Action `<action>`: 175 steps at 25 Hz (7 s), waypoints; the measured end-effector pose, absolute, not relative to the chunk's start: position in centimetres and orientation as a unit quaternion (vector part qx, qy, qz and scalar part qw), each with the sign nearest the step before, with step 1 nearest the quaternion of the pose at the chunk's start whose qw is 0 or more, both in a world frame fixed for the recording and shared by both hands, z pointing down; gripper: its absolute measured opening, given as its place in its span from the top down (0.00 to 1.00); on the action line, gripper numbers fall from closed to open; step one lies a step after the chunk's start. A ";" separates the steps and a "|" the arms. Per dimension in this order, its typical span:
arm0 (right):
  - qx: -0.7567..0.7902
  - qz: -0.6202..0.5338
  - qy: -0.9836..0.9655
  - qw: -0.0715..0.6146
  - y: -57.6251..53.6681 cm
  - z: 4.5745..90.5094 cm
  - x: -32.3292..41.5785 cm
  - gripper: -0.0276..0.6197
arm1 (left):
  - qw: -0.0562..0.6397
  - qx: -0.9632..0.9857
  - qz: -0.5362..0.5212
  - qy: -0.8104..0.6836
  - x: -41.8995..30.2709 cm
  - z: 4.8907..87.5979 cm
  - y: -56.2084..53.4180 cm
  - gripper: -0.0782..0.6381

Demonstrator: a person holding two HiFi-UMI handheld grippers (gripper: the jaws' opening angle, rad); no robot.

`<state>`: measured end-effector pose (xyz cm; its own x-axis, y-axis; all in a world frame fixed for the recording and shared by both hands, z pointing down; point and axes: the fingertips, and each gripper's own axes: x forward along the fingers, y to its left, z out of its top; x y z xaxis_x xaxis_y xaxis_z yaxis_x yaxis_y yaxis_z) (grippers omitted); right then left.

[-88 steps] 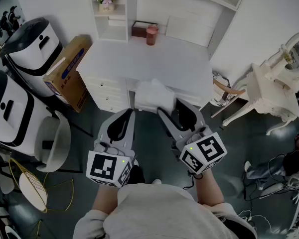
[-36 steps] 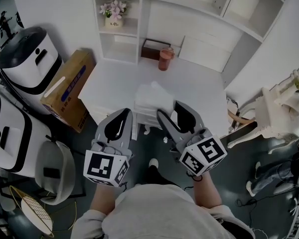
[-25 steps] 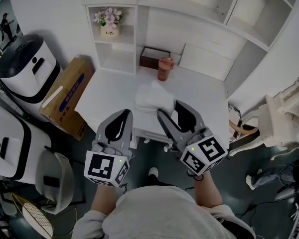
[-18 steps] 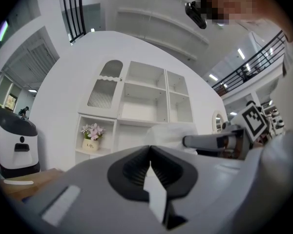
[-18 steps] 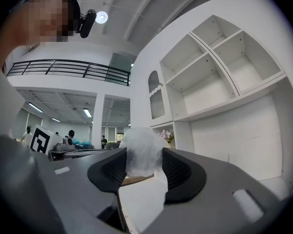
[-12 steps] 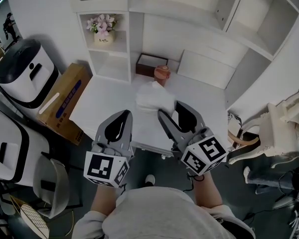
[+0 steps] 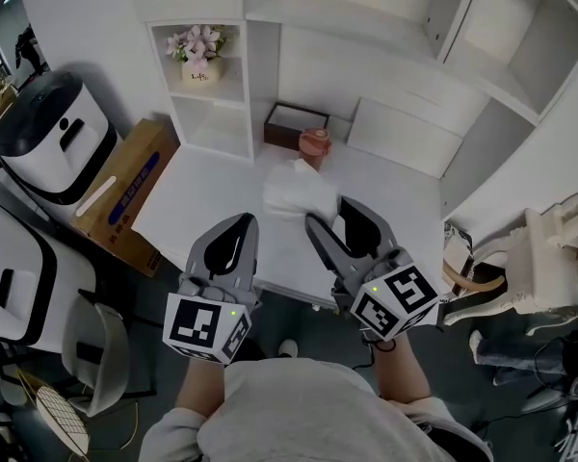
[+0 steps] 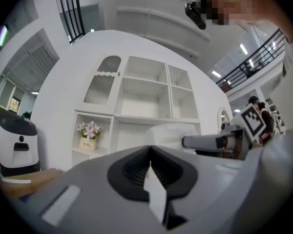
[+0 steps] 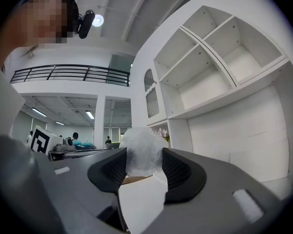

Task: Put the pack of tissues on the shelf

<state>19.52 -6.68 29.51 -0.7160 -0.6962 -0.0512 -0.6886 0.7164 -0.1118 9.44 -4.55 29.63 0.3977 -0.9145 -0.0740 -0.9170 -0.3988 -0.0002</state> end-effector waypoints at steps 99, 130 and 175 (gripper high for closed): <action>-0.564 -0.064 0.823 0.029 -37.6 34.7 -3.5 0.63 | -0.031 -0.908 0.014 0.417 -13.7 32.4 -32.2 0.89; -0.623 -0.072 0.779 -0.021 -43.7 38.0 -3.9 0.63 | -0.039 -0.877 0.013 0.479 -17.9 32.8 -34.2 0.89; -0.608 -0.080 0.789 -0.032 -43.7 39.4 -4.4 0.58 | -0.042 -0.849 0.006 0.526 -19.0 33.6 -31.6 0.89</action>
